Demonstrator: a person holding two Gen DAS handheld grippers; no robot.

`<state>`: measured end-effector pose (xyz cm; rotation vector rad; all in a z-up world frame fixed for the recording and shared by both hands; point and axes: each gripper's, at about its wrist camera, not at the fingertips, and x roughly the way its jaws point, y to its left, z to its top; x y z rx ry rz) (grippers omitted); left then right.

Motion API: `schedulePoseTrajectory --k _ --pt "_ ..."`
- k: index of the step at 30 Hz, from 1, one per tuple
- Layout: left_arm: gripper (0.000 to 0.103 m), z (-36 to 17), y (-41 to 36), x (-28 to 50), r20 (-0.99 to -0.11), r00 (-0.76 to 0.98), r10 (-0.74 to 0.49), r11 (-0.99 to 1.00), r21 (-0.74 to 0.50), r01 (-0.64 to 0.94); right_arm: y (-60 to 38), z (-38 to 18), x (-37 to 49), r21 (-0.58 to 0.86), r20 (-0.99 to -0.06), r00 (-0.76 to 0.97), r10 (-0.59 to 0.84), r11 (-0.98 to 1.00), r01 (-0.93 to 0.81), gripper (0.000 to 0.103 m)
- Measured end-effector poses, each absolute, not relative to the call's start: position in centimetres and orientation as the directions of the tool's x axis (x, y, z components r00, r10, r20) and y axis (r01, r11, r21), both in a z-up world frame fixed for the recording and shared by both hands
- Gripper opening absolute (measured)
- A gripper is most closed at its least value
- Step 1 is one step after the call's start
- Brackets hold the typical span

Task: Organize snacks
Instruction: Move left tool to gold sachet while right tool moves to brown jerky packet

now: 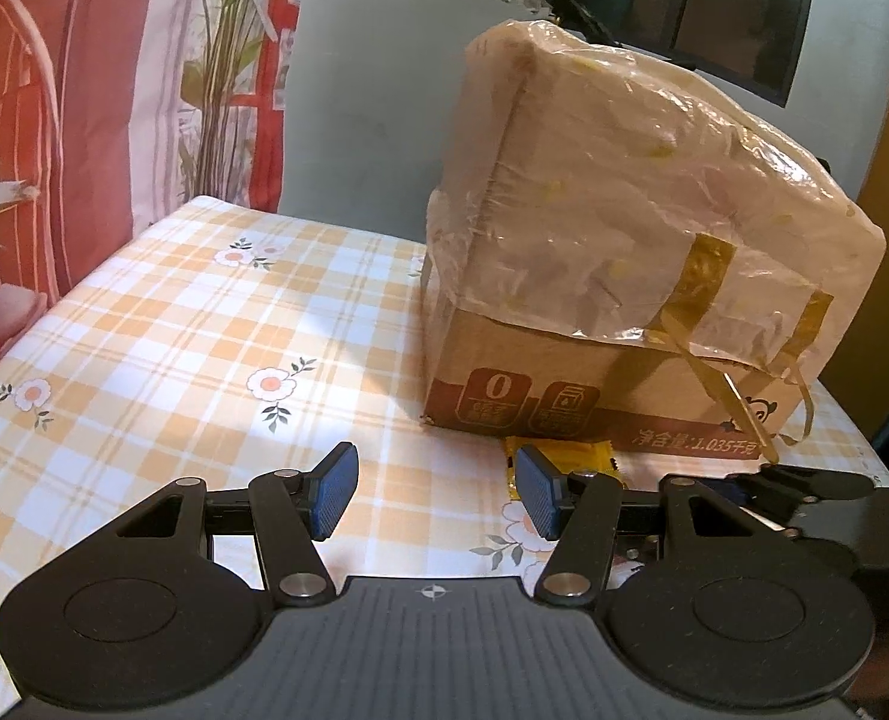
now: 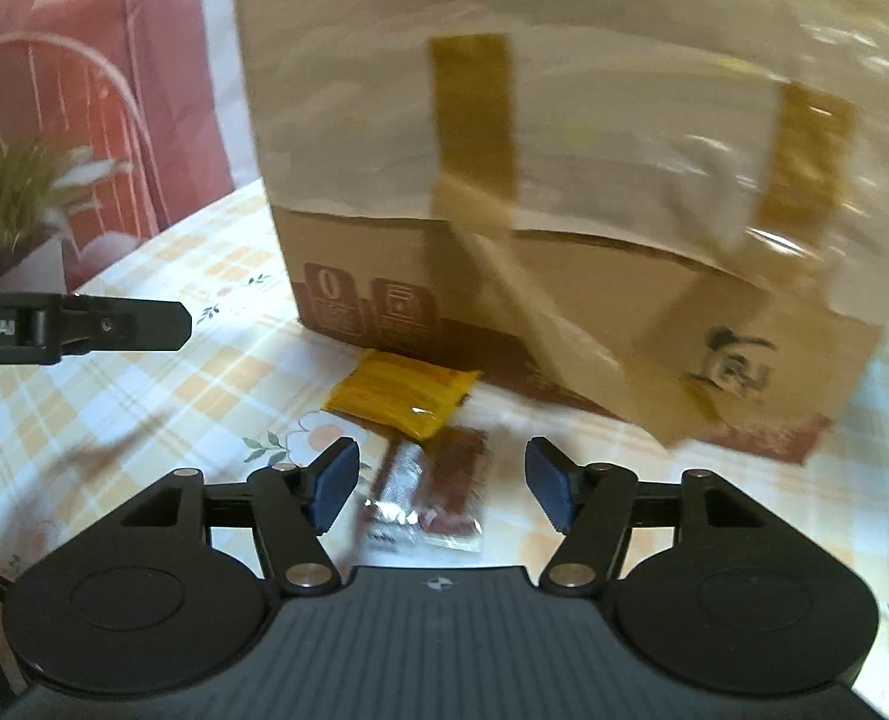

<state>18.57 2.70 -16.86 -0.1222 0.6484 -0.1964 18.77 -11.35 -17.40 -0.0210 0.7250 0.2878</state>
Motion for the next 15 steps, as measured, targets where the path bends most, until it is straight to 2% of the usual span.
schedulePoseTrajectory --k 5,6,7,15 --pt "0.060 -17.1 2.9 18.6 -0.594 0.777 -0.209 0.976 -0.173 0.130 -10.8 -18.5 19.0 0.063 -0.681 0.695 0.230 0.964 -0.258 0.066" --pt "0.060 -17.1 2.8 18.7 -0.597 0.775 -0.208 0.977 -0.172 0.129 -10.8 -18.5 18.7 0.052 -0.674 0.703 0.227 0.964 -0.262 0.061" --pt "0.060 -17.2 2.7 18.7 -0.599 0.773 -0.208 0.977 -0.172 0.130 -10.8 -18.6 18.4 0.047 -0.669 0.708 0.228 0.963 -0.266 0.052" --pt "0.060 -17.8 1.2 19.9 -0.618 0.754 -0.224 0.975 -0.155 0.162 -13.8 -18.3 16.6 0.045 -0.660 0.736 0.152 0.986 -0.163 0.049"
